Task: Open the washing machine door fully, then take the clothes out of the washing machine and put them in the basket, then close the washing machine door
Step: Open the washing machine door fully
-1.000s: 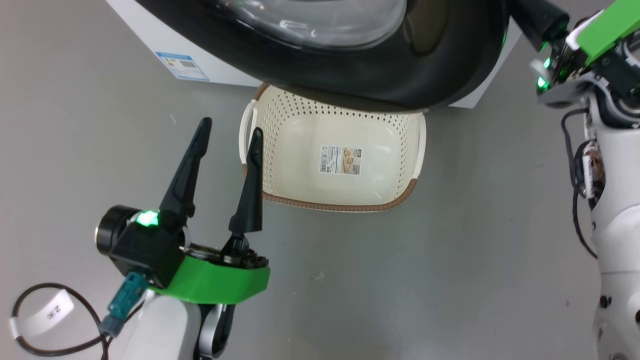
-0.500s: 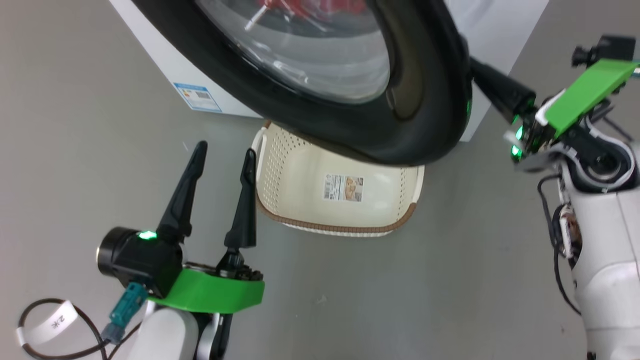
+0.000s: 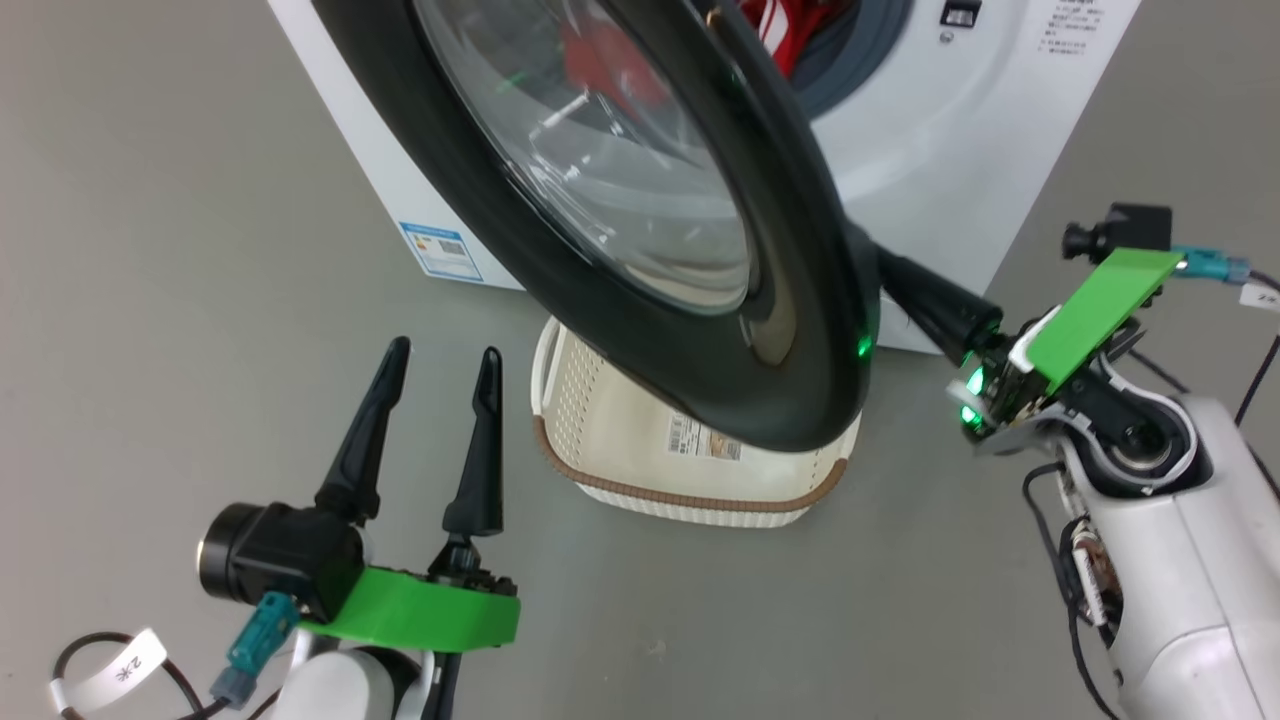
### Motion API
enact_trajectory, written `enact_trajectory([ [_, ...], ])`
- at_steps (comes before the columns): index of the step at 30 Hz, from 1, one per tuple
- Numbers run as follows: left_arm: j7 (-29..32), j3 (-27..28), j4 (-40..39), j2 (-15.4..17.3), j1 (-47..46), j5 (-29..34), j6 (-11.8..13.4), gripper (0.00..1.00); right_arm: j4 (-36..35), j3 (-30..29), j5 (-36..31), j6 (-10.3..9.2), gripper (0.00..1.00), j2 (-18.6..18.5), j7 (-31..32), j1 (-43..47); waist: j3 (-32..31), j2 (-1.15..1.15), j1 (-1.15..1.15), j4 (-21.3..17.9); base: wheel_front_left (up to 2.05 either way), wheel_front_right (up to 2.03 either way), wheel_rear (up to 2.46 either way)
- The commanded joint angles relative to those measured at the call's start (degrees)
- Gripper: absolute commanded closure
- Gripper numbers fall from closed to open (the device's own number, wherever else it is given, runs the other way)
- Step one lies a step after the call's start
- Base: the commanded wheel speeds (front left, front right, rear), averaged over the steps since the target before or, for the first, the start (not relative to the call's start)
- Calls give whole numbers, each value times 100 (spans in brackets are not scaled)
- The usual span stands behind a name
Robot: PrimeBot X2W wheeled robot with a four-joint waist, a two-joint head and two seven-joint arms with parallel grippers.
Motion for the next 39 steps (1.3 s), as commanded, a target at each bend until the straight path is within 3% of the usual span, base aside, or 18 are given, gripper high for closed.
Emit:
enact_trajectory([
  [1, -27, 222, -94, 105, 34, -1, 34, 0, -275, 218, 86, 44, 100, 104, -13, 79, -142, 0, 0, 72, 0, 0, 0],
  [20, -27, 328, 31, 105, 296, -15, 72, 0, -781, 898, 346, 44, 100, 105, -196, 812, -491, 0, 0, 472, 0, 0, 0],
  [39, -27, 331, 104, 105, 386, -26, 93, 0, -997, 1429, 646, 44, 100, 82, -225, 975, -625, 0, 0, 1161, 0, 0, 0],
])
